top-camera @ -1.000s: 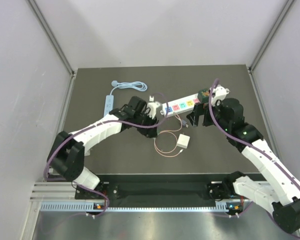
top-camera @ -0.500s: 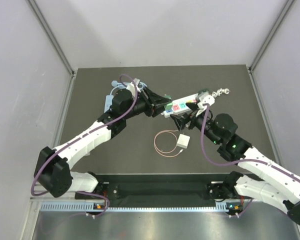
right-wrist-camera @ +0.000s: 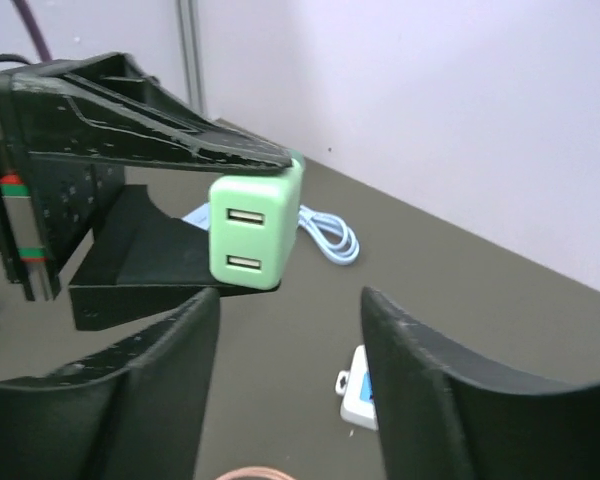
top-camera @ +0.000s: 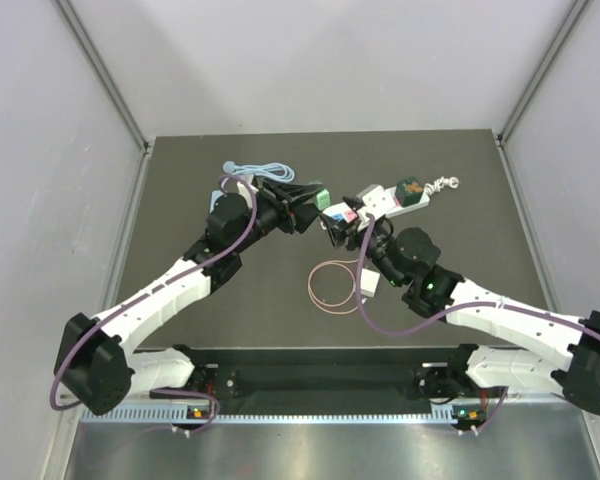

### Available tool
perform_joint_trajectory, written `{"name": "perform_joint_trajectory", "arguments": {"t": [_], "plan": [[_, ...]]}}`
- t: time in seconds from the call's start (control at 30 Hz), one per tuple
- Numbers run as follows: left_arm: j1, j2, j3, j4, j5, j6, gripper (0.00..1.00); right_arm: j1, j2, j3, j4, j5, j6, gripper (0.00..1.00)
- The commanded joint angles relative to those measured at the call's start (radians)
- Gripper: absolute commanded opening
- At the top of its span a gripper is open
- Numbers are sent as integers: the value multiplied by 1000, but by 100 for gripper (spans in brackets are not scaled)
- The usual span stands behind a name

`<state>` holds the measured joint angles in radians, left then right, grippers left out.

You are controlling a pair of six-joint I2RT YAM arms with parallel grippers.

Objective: Insert the plug

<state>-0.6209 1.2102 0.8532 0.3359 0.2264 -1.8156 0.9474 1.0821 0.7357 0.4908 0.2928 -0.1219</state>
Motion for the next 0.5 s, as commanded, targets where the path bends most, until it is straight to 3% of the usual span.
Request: {"name": "perform_joint_trajectory", "arguments": {"t": [0.0,0.13,0.33,0.43,0.47], "plan": [[-10,-52,-11,40,-2,-37,0,13,27,80,94,43,-24,56],[-8,-61,-34,74,-1,-48,0,13,64,105,88,19,-19,51],[-5,-51,-43,101,4,-44,0,16,70,108,80,-24,14,61],[-2,-44,-40,110,13,-33,0,16,58,110,60,-40,19,47],[0,-43,-39,112,17,-27,0,17,55,114,48,-46,21,47]]}}
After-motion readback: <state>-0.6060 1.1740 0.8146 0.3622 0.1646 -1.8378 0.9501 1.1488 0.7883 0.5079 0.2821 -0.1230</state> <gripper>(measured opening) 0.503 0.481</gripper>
